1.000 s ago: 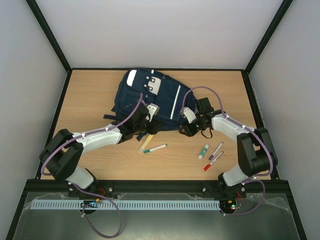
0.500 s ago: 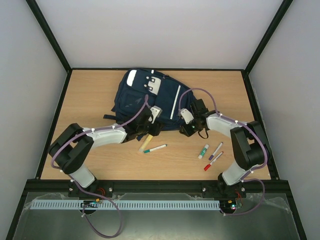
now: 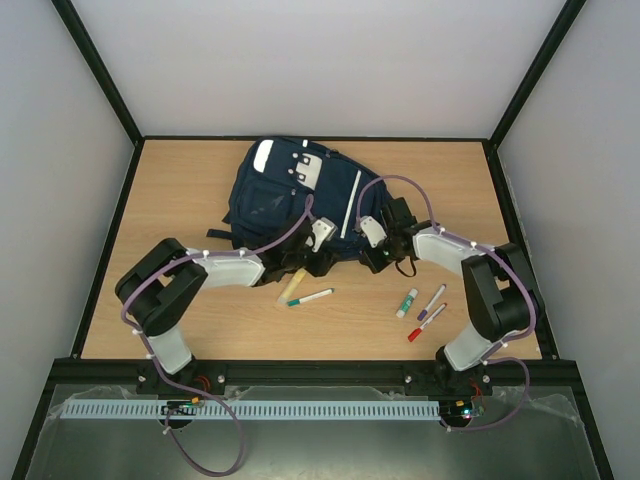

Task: Pack the student bag
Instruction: Zip the student bag at the center of the board.

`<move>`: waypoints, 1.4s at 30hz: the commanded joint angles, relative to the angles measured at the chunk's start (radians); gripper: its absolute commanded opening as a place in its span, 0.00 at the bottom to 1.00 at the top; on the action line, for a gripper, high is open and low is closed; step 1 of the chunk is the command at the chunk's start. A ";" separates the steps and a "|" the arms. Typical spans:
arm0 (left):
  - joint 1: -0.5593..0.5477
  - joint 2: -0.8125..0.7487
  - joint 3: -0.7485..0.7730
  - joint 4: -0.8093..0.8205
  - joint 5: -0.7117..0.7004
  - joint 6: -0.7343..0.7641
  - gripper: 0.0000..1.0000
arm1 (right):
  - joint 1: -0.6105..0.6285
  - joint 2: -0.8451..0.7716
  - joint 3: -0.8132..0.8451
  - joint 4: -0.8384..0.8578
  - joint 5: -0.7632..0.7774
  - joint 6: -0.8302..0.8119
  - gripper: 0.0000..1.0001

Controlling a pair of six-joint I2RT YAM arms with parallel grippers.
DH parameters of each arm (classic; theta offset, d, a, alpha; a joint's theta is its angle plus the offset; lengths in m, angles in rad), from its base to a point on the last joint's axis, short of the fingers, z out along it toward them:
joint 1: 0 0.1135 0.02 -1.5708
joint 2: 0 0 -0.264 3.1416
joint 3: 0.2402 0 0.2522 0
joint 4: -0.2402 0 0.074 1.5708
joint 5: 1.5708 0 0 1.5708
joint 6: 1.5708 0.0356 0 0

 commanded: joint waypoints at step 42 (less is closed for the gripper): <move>-0.080 -0.006 -0.086 0.138 -0.035 0.180 0.02 | -0.242 0.430 0.792 -0.960 0.416 -0.329 0.01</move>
